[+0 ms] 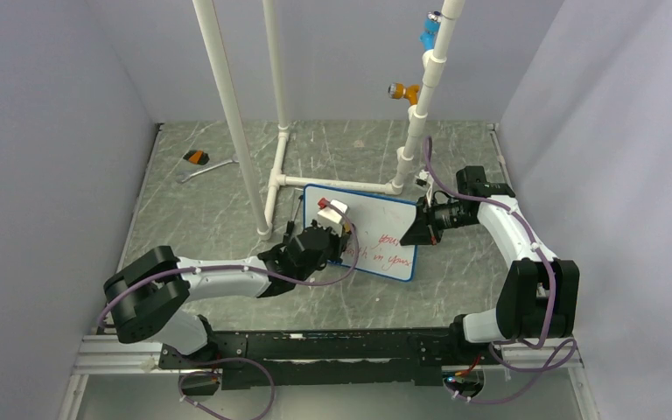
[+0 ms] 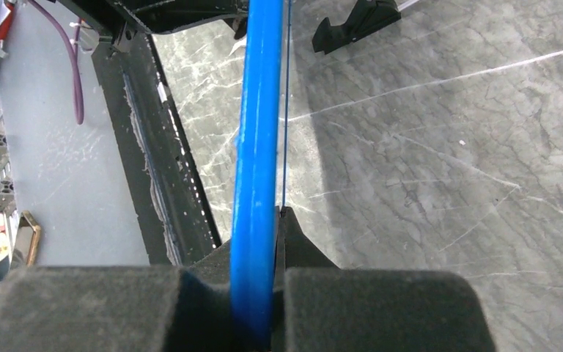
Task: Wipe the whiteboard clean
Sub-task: Erase the center of the board with the whiteboard.
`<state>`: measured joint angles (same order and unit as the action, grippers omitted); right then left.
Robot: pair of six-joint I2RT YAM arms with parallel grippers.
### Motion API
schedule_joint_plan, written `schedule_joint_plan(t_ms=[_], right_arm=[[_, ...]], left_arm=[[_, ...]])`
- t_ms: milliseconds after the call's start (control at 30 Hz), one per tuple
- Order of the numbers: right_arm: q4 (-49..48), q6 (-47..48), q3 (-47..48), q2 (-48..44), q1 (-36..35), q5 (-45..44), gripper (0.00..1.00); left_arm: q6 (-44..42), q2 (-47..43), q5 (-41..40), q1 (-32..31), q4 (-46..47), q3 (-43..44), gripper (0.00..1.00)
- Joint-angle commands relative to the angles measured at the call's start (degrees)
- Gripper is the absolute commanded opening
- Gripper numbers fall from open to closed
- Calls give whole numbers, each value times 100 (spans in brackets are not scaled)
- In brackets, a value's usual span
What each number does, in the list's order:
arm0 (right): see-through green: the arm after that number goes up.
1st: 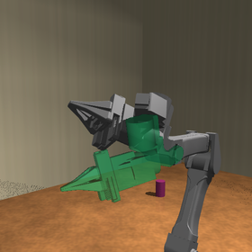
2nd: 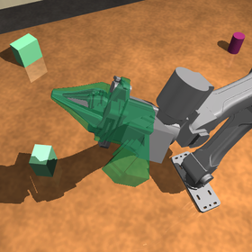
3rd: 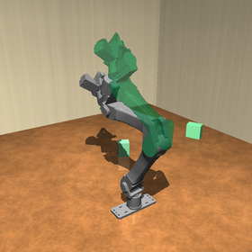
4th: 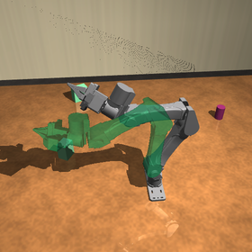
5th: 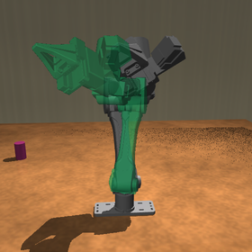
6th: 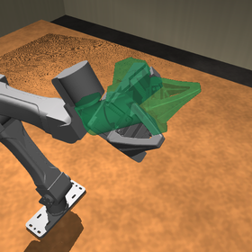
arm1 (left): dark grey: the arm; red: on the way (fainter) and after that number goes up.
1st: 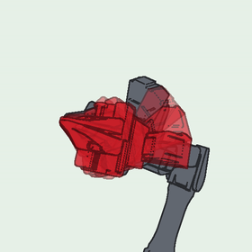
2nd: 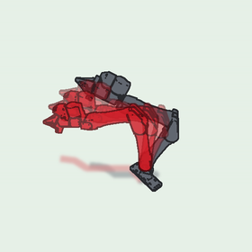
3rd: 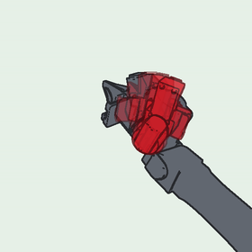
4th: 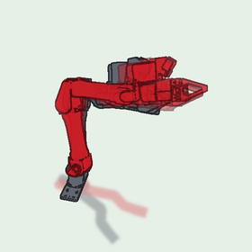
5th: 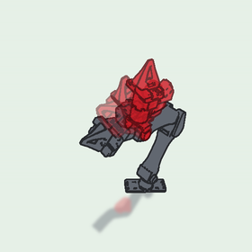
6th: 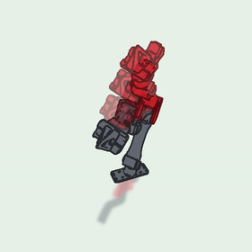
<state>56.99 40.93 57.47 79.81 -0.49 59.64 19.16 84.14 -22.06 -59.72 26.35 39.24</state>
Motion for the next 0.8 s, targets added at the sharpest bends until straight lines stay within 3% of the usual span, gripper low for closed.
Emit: schedule_joint_plan(t_ms=[0, 233, 333, 533, 767], right_arm=[[377, 164, 69, -87, -57, 415, 0], [396, 187, 80, -73, -56, 411, 0], [394, 190, 71, -88, -56, 408, 0], [388, 188, 71, -89, -56, 413, 0], [397, 180, 80, -54, -58, 409, 0]], left_arm=[[-49, 260, 189, -354, 279, 144, 0], [-56, 693, -74, -795, 283, 448, 0], [-199, 567, -395, -645, 135, 413, 0], [186, 85, -9, 155, -283, 294, 0], [-76, 113, 320, 23, -270, 487, 0]])
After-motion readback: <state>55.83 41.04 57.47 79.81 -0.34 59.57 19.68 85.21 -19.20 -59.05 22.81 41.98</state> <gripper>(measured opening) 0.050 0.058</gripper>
